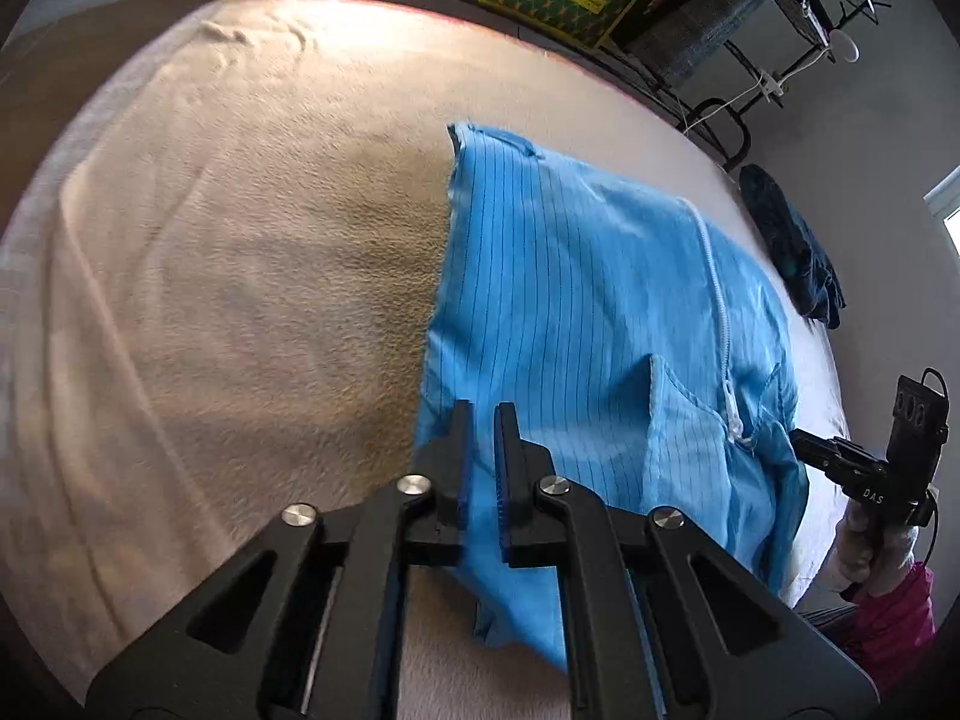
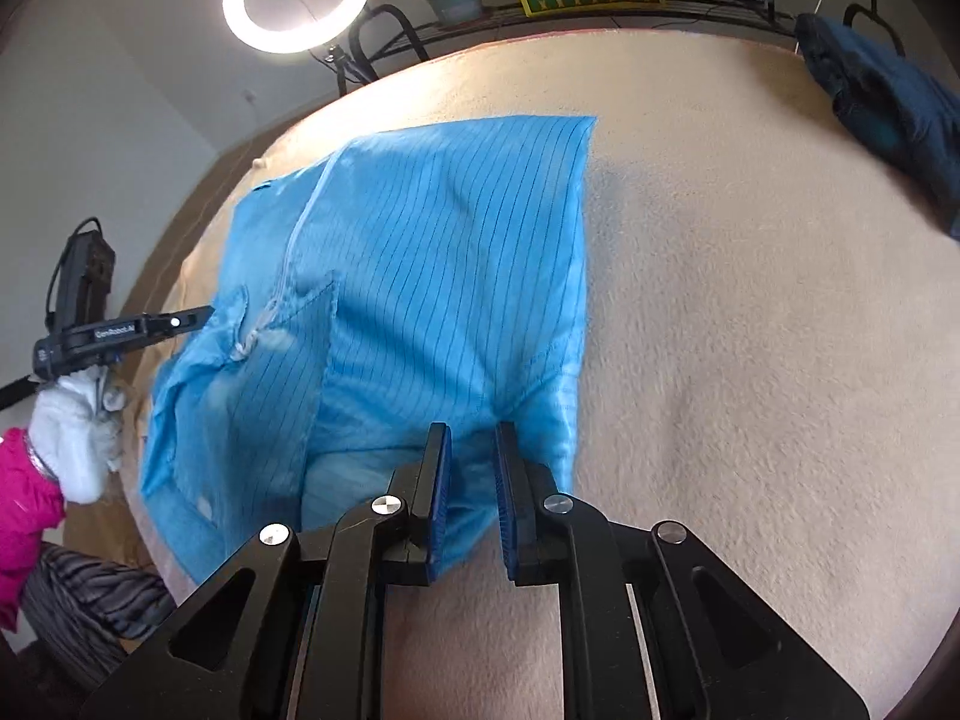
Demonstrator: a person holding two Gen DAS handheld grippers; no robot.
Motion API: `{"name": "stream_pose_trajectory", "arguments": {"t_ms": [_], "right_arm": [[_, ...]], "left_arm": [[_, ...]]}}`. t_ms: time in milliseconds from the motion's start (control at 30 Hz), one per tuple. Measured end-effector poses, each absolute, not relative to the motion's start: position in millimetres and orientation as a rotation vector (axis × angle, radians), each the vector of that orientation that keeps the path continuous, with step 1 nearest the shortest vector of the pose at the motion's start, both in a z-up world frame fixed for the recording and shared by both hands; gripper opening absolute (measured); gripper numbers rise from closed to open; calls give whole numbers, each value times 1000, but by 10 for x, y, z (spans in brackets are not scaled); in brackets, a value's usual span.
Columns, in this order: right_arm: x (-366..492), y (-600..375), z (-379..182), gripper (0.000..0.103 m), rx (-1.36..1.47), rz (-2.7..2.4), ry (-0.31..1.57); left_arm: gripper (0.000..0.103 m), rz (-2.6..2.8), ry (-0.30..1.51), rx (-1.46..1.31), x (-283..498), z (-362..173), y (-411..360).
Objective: Fold large clothes
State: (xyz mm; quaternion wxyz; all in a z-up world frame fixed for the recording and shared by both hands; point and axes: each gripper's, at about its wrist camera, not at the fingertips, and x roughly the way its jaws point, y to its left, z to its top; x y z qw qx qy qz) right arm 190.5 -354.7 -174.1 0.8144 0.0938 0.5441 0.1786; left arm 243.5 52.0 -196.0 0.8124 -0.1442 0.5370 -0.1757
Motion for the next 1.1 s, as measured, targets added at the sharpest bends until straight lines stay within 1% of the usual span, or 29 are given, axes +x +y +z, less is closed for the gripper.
{"name": "stream_pose_trajectory", "arguments": {"t_ms": [67,100,133,167,200,333,500,600,633,667,700,733,767,800,867,1000,1100], "right_arm": [[1808,-3612,-1655,14,210,377,1154],[1763,-3655,-1587,14,232,379,1139],[1733,-3715,-1506,14,256,382,1118],[1722,-3777,-1467,14,274,381,1102],[1686,-3836,-1426,16,294,375,1086],[1588,-3985,-1321,17,350,359,1021],[1685,-3953,-1489,17,407,365,1073],[1650,-3881,-1473,17,372,370,1069],[1659,-3872,-1446,17,359,372,1066],[1670,-3880,-1415,22,353,372,1062],[1691,-3902,-1392,34,355,367,1053],[1703,-3938,-1357,41,359,359,1037],[1715,-3981,-1332,55,365,344,1007],[1727,-4029,-1315,62,375,330,972],[1796,-4078,-1350,66,384,352,975],[1960,-4129,-1542,66,410,382,1057],[2083,-4183,-1684,66,511,424,1104]], "left_arm": [[5,-381,1147,-341,2341,-1891,589],[11,-381,1144,-357,2306,-1856,626],[21,-381,1134,-380,2274,-1784,680],[28,-382,1124,-399,2254,-1742,720],[37,-382,1113,-418,2247,-1709,776],[38,-400,1074,-498,2243,-1575,851],[38,-398,1118,-539,2337,-1703,807],[38,-395,1123,-565,2366,-1736,841],[43,-390,1120,-574,2381,-1735,866],[47,-382,1117,-593,2407,-1732,905],[57,-383,1116,-621,2440,-1741,948],[64,-397,1120,-657,2472,-1762,981],[65,-417,1132,-696,2502,-1803,1006],[65,-430,1150,-735,2534,-1858,1032],[65,-425,1184,-814,2587,-2010,1093],[65,-425,1253,-916,2677,-2289,1137],[65,-433,1263,-944,2697,-2373,1124]]}}
